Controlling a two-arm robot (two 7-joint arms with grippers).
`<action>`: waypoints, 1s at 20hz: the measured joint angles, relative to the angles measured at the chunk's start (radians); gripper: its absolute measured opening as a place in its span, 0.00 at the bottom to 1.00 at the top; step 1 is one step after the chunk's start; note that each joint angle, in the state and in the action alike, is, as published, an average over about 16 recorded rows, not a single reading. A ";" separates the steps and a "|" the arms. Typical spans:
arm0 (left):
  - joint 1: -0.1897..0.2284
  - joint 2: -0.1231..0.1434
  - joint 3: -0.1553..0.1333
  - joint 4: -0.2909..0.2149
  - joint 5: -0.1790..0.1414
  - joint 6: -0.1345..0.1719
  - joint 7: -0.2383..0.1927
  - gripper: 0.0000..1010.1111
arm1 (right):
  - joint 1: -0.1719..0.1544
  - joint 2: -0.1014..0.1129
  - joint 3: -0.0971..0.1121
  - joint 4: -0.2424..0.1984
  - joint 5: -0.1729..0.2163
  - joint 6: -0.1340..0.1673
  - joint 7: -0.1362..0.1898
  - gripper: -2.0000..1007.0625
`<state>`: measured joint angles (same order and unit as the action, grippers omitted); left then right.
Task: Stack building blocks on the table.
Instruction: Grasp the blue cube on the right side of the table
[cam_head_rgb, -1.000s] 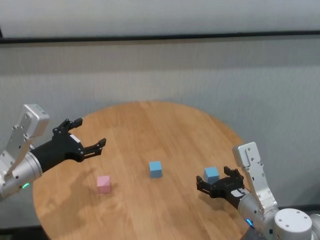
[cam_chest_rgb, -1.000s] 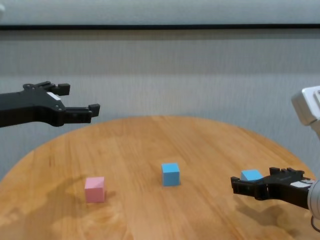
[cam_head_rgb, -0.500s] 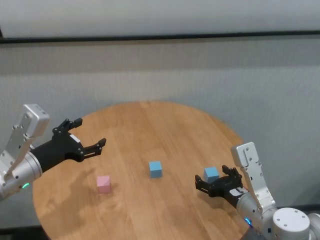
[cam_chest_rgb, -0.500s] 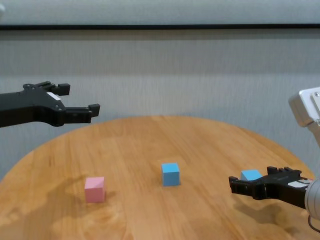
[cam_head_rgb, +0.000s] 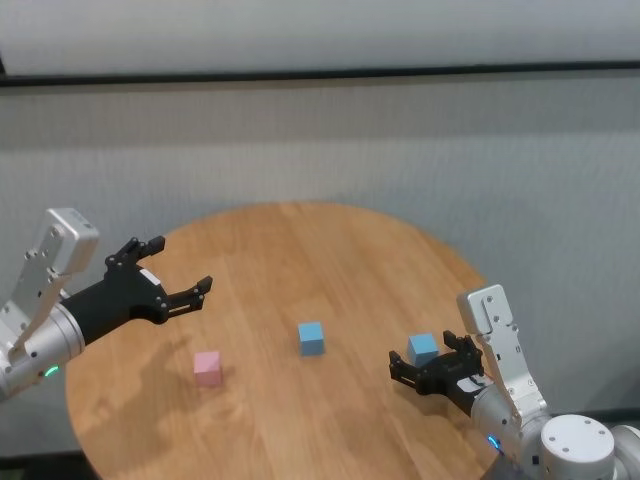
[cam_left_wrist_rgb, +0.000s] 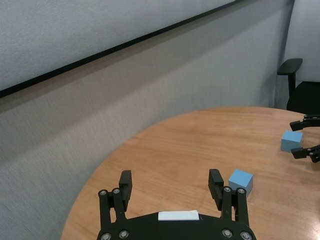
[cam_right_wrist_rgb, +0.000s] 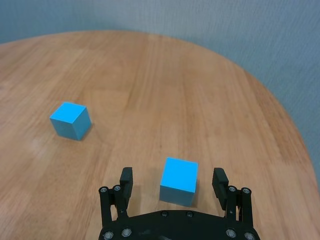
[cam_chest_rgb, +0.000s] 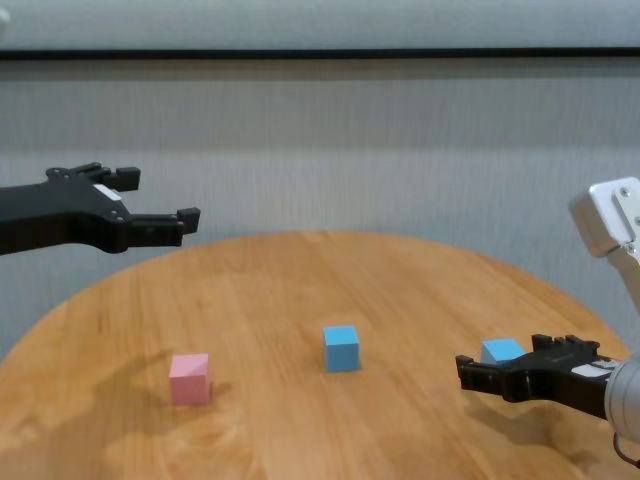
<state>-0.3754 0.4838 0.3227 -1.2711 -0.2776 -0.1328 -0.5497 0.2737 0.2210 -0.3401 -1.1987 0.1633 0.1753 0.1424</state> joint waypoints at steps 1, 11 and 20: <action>0.000 0.000 0.000 0.000 0.000 0.000 0.000 0.99 | 0.001 -0.001 0.001 0.002 -0.004 0.000 -0.001 1.00; 0.000 0.000 0.000 0.000 0.000 0.000 0.000 0.99 | 0.007 -0.014 0.010 0.017 -0.040 0.002 -0.003 1.00; 0.000 0.000 0.000 0.000 0.000 0.000 0.000 0.99 | 0.013 -0.027 0.020 0.028 -0.061 -0.003 0.007 1.00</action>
<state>-0.3754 0.4838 0.3227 -1.2710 -0.2776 -0.1328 -0.5497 0.2862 0.1935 -0.3205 -1.1703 0.1020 0.1721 0.1493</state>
